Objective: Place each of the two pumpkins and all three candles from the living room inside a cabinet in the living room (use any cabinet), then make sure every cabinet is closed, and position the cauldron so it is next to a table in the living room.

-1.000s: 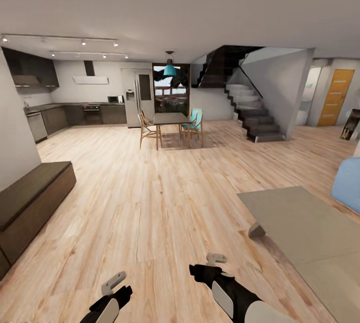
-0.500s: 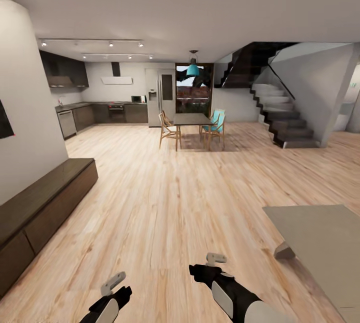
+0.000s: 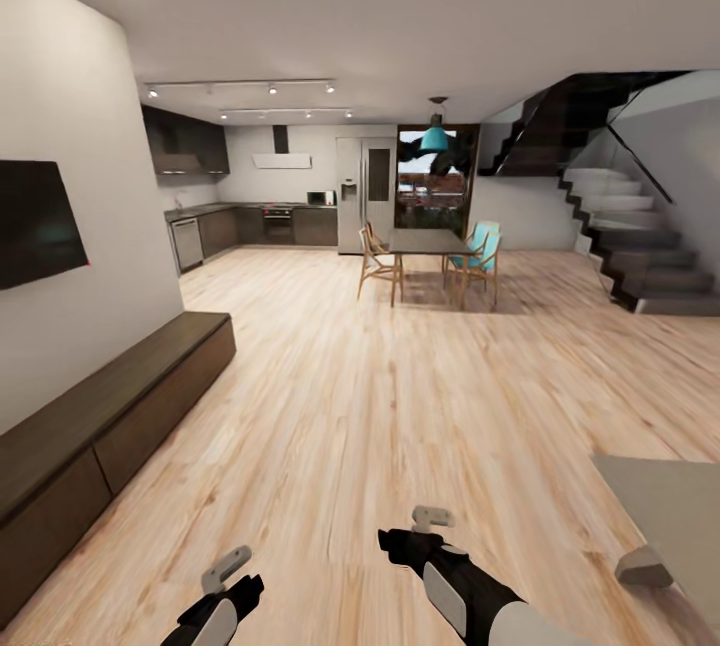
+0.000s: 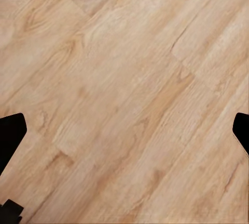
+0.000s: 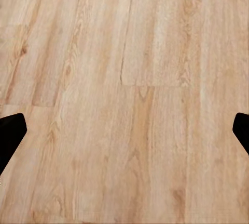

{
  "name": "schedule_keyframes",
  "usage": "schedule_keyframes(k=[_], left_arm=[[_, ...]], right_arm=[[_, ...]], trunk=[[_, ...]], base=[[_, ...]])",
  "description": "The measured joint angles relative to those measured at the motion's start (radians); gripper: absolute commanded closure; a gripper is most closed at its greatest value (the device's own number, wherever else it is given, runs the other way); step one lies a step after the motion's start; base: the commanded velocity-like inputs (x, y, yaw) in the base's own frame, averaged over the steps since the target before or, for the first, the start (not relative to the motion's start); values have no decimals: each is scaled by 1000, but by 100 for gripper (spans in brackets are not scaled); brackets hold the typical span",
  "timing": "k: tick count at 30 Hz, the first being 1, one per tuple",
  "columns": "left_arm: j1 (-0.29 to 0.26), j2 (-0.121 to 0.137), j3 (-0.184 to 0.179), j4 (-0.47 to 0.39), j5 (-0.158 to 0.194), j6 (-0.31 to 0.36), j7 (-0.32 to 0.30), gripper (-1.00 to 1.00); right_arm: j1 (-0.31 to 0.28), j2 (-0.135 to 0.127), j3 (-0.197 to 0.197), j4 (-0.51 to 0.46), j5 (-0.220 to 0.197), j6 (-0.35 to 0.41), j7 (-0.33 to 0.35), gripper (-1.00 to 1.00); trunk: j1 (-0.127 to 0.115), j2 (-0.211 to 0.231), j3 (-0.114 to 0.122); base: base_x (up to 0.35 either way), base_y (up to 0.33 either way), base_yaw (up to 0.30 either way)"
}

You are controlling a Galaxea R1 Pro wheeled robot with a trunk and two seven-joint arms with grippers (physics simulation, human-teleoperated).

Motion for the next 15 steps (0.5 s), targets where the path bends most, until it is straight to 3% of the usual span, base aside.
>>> schedule_keyframes(k=[15], left_arm=[[0,2,0,0,1,1,3,-100]], right_arm=[[0,0,0,2,2,0,0,-100]], trunk=[[0,0,0]], base=[[310,-116,274]])
